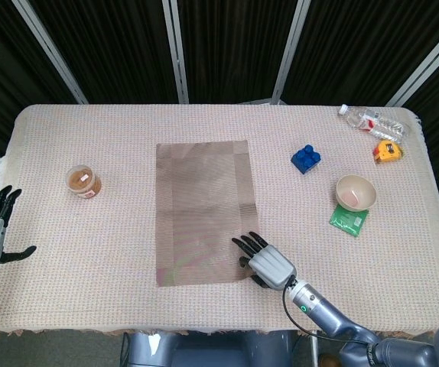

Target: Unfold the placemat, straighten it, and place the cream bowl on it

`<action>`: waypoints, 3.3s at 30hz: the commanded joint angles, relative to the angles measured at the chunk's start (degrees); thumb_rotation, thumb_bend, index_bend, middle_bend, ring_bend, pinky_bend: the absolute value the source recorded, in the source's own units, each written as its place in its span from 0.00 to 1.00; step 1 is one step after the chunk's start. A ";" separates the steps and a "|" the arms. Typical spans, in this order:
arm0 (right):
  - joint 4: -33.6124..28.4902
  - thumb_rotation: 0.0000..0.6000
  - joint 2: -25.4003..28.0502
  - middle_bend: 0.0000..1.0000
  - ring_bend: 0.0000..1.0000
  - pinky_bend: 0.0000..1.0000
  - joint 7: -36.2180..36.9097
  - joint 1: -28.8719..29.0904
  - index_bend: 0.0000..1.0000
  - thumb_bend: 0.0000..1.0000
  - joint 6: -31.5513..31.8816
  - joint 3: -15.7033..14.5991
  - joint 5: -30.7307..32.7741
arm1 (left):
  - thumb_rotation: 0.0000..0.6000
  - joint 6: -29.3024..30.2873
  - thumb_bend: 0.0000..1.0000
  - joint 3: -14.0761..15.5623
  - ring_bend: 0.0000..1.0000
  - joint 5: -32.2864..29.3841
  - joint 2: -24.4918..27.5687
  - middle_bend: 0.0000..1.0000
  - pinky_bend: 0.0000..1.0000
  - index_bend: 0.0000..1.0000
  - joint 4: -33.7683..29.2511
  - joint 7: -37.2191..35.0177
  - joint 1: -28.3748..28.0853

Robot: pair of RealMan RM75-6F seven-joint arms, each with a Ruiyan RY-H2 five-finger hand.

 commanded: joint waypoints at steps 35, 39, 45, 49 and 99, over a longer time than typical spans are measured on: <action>-4.81 1.00 14.45 0.00 0.00 0.00 1.81 -4.59 0.67 0.40 13.32 -12.02 -14.67 | 1.00 -0.10 0.07 1.26 0.00 1.86 -0.09 0.00 0.00 0.00 -0.85 0.42 0.39; -2.36 1.00 19.81 0.00 0.00 0.00 0.48 -6.20 0.67 0.40 17.30 -15.41 -19.06 | 1.00 0.10 0.07 1.55 0.00 2.48 -0.08 0.00 0.00 0.00 -1.04 0.49 0.56; 3.95 1.00 23.93 0.00 0.00 0.00 -2.88 -6.83 0.68 0.40 20.86 -15.81 -22.54 | 1.00 0.27 0.07 1.65 0.00 2.76 -0.26 0.00 0.00 0.00 -1.26 0.95 0.60; 9.04 1.00 24.16 0.01 0.00 0.00 -5.39 -5.98 0.68 0.40 20.95 -14.07 -22.93 | 1.00 0.23 0.07 1.73 0.00 2.67 -0.40 0.00 0.00 0.00 -1.23 1.23 0.62; -6.98 1.00 25.98 0.00 0.00 0.00 9.94 -14.86 0.00 0.00 37.28 -0.27 -2.14 | 1.00 -0.94 0.08 3.46 0.00 11.90 -3.11 0.00 0.00 0.00 0.48 1.41 -1.48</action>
